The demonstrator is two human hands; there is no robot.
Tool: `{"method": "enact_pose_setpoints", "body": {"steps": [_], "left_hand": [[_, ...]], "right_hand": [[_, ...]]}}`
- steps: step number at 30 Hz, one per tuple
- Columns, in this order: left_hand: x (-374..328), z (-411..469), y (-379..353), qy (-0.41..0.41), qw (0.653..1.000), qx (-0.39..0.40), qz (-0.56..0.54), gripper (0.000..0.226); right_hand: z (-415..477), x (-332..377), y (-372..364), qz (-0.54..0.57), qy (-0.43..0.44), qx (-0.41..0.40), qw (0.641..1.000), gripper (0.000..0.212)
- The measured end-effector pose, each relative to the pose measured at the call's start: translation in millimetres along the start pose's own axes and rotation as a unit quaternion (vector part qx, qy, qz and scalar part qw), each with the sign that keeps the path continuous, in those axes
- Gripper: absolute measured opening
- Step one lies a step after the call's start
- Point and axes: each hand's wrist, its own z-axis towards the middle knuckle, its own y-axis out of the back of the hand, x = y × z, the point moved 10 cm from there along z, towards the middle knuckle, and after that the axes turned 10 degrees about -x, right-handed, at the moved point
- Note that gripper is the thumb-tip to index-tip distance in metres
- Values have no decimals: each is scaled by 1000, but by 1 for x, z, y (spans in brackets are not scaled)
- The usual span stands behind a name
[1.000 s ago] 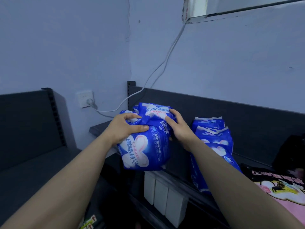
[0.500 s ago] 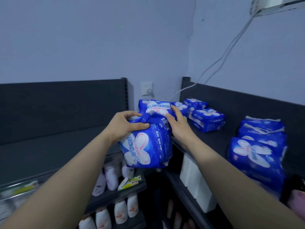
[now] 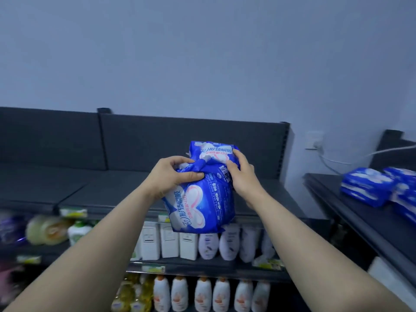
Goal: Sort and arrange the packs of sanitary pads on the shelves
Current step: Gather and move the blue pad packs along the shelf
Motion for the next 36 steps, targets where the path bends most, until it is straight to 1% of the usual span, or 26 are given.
{"method": "enact_pose_setpoints", "body": {"steps": [4,7,11,16,22,28,36], "left_hand": [[24,7,82,19,999,-51,2,33],[42,18,139,33,997,-68,14,33],[61,47,214,36,996,-82,21,32],[84,95,324,39,994,-94,47,36],[105,140,454,52,990,-116,65,32],[141,170,554,81,985,-134,76,30],[181,212,655,103,974,-185,76,29]], "right_hand": [[-7,11,-92,13,-5,56,998,48],[-10,19,-157,17,-6,81,997,49],[-5,29,-242,28,-12,95,995,48],[8,53,-364,44,-6,109,993,48],[12,75,-506,55,-18,128,990,48],[17,91,-621,51,-9,163,985,48],[36,97,-752,46,2,217,975,47]]}}
